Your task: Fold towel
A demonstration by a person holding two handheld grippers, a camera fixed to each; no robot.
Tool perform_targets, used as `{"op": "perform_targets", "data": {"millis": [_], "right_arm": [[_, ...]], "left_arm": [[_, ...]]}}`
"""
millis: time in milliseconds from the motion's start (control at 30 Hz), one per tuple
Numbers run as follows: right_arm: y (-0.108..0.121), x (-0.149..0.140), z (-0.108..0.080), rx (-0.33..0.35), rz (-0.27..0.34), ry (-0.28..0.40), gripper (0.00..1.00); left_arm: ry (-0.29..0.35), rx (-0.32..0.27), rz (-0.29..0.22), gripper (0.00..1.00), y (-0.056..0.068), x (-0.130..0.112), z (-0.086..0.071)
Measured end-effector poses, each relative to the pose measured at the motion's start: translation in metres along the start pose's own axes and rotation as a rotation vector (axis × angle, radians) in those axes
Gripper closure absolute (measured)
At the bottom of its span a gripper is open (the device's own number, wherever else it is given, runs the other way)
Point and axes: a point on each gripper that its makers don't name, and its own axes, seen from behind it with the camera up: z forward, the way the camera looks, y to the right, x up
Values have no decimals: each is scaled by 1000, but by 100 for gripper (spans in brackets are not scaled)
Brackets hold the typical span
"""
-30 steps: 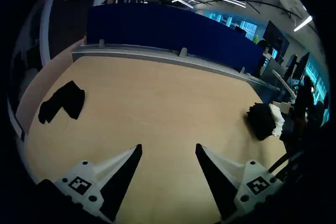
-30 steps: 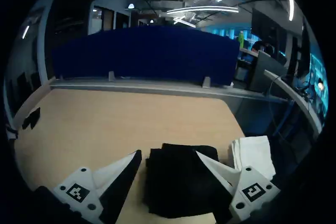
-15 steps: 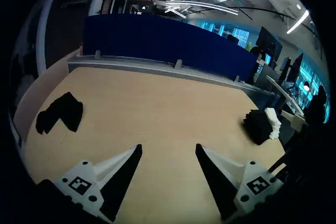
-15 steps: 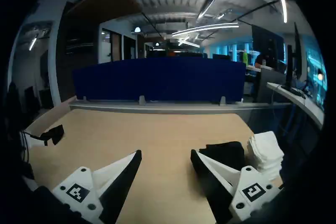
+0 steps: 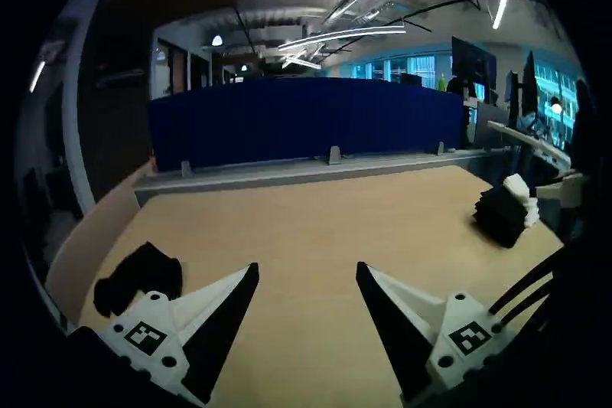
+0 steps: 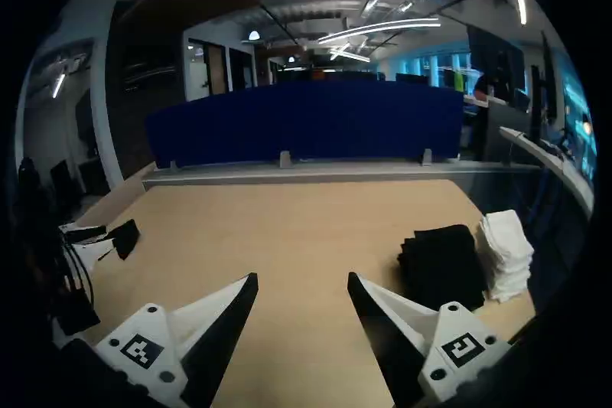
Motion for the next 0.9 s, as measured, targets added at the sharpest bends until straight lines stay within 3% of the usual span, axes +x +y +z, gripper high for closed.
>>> {"op": "perform_targets", "data": {"millis": [167, 300, 600, 900], "right_arm": [[-13, 2, 5, 8, 1, -35, 9], [-17, 8, 12, -9, -9, -44, 9], [-35, 22, 38, -10, -67, -27, 9], [-49, 10, 60, 2, -123, -26, 9]], "left_arm": [[108, 61, 133, 6, -12, 11, 5], [173, 106, 178, 6, -20, 14, 7], [271, 146, 110, 6, -40, -2, 17], [324, 171, 10, 6, -63, -35, 32]]}}
